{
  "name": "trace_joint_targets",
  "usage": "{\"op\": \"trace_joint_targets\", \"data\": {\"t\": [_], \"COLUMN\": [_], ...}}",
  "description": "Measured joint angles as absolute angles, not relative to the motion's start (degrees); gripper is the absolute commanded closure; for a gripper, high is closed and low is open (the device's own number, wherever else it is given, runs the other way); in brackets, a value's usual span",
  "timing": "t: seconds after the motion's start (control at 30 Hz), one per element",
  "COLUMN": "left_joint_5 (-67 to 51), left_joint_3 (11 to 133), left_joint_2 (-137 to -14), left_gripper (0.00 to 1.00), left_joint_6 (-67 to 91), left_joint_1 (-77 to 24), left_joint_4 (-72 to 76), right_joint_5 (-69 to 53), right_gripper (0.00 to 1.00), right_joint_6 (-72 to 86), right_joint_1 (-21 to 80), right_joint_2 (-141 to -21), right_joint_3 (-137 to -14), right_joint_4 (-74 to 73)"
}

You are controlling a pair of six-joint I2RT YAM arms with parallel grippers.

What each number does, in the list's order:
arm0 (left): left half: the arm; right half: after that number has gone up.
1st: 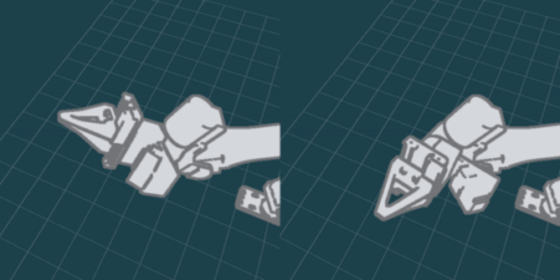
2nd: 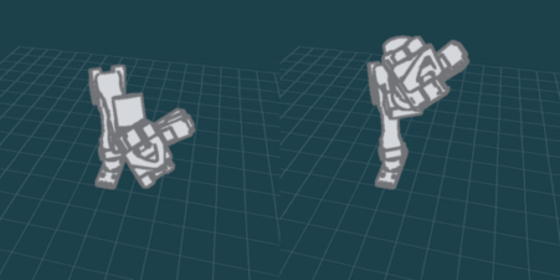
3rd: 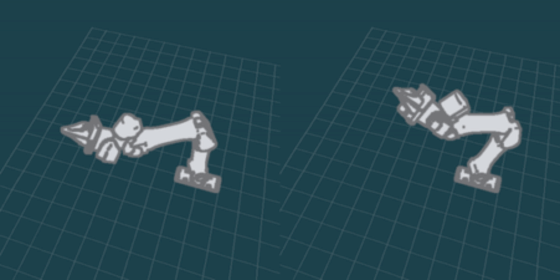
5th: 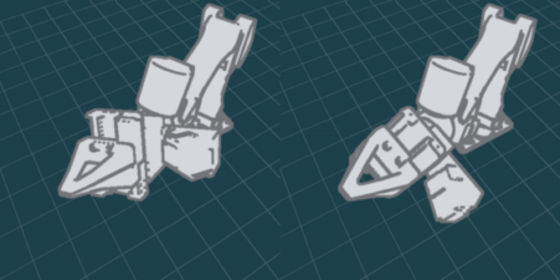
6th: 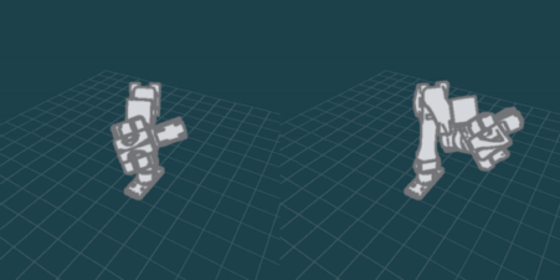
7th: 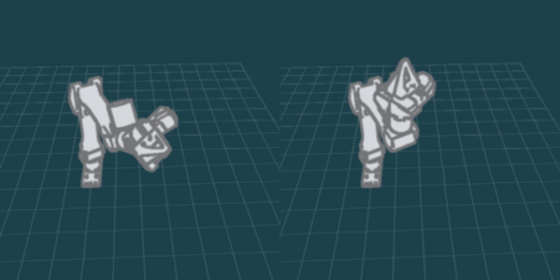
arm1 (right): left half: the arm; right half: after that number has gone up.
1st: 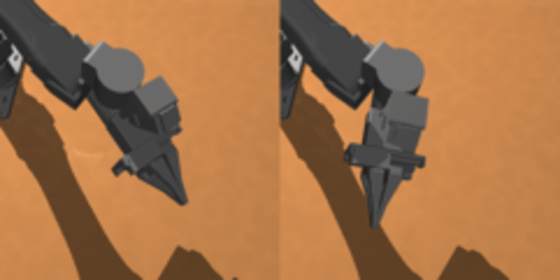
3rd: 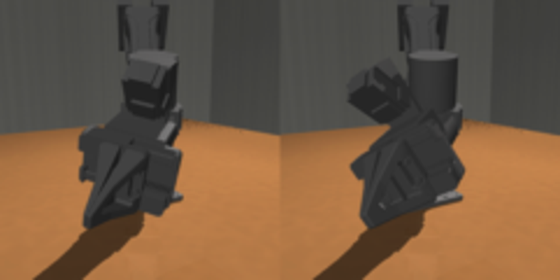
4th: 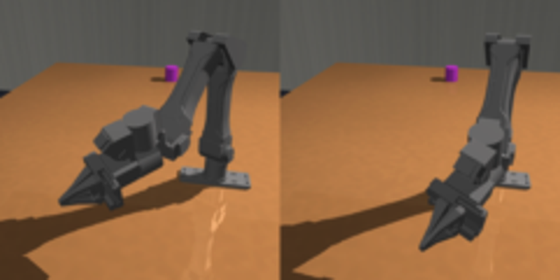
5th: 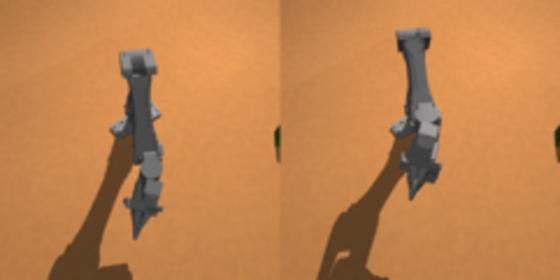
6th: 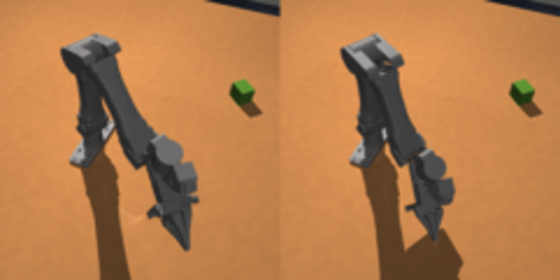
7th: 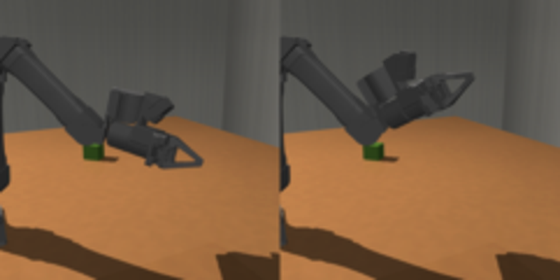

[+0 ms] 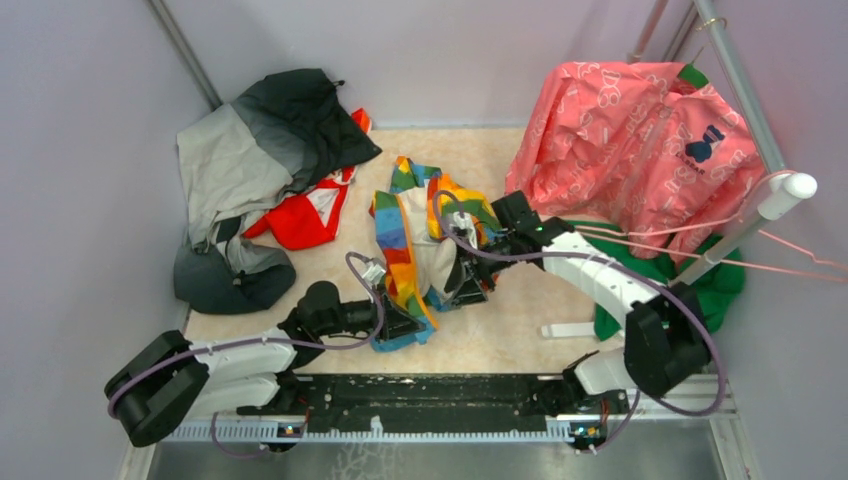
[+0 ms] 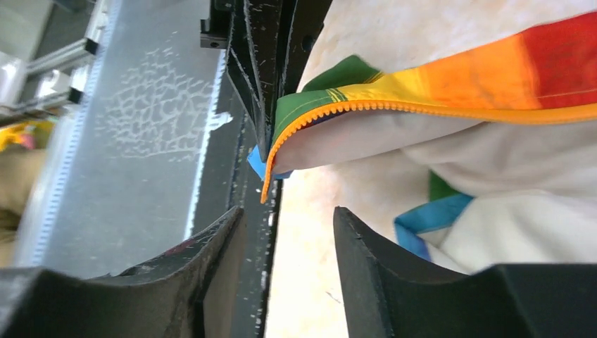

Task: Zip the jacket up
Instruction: Pick up the jacket from the center of the board.

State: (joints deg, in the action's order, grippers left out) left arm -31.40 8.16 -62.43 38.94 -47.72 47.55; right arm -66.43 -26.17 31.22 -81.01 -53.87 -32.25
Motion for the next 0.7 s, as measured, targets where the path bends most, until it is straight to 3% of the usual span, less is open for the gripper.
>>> {"op": "trace_joint_targets", "data": {"t": [0.1, 0.2, 0.33, 0.5, 0.7], "left_joint_5": [-31.5, -31.5, -31.4, -30.6, -30.5], "left_joint_3": [8.2, 8.2, 8.2, 8.2, 8.2], "left_joint_2": [-61.8, -61.8, -62.0, -62.0, -62.0], "left_gripper": [1.0, 1.0, 1.0, 1.0, 1.0], "left_joint_6": [36.2, 34.6, 33.6, 33.6, 33.0], "left_joint_1": [-47.7, -47.7, -47.7, -47.5, -47.5], "left_joint_4": [48.1, 48.8, 49.6, 50.3, 50.6], "right_joint_5": [-66.2, -67.5, -69.9, -67.6, -60.0], "right_gripper": [0.11, 0.07, 0.11, 0.16, 0.32], "right_joint_6": [-31.5, -33.7, -31.9, -32.4, -29.4], "right_joint_1": [28.0, 23.6, 15.6, 7.5, 5.6], "right_joint_2": [-76.1, -69.9, -68.3, -72.7, -76.1], "right_joint_3": [-53.8, -48.8, -41.4, -41.3, -41.3], "right_joint_4": [-34.8, -30.6, -26.5, -26.3, -21.7]}}
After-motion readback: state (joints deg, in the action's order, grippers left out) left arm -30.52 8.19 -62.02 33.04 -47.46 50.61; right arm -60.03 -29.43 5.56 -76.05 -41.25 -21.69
